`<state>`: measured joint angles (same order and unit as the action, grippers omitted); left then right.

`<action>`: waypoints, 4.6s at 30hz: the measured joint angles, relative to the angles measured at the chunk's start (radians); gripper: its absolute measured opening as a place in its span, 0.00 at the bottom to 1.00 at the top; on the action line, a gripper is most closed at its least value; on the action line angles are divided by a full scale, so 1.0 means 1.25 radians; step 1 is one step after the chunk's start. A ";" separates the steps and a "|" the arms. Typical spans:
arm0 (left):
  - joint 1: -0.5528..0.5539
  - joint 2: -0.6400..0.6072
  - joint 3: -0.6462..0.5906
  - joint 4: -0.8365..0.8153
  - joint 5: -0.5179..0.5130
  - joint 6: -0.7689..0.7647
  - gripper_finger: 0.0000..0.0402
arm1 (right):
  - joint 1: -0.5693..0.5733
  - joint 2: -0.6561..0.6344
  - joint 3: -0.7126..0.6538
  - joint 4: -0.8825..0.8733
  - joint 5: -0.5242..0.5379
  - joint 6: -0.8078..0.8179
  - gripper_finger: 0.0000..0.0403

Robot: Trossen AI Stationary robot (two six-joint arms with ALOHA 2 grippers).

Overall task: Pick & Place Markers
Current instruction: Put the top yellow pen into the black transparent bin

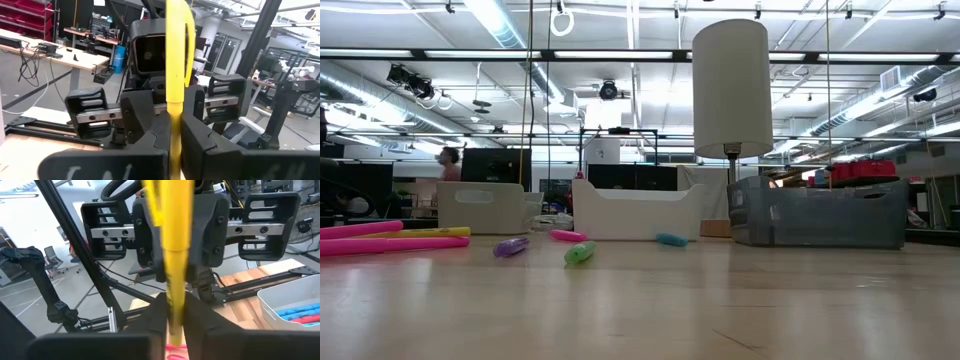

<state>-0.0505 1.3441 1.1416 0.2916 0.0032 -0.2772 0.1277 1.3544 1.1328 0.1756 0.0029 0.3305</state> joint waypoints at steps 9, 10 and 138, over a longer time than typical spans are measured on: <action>0.002 0.000 0.000 -0.018 0.013 -0.026 0.20 | 0.001 -0.007 0.000 -0.048 -0.022 0.030 0.07; 0.002 -0.001 0.000 -0.022 0.017 -0.035 0.22 | 0.001 -0.012 0.000 -0.061 -0.022 0.030 0.06; 0.001 -0.001 -0.001 -0.215 0.058 -0.146 0.30 | -0.365 0.177 -0.171 -0.929 0.076 -0.412 0.04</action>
<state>-0.0490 1.3434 1.1408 0.0223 0.0761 -0.4603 -0.3282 1.5760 0.9195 -0.9855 0.0977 -0.1839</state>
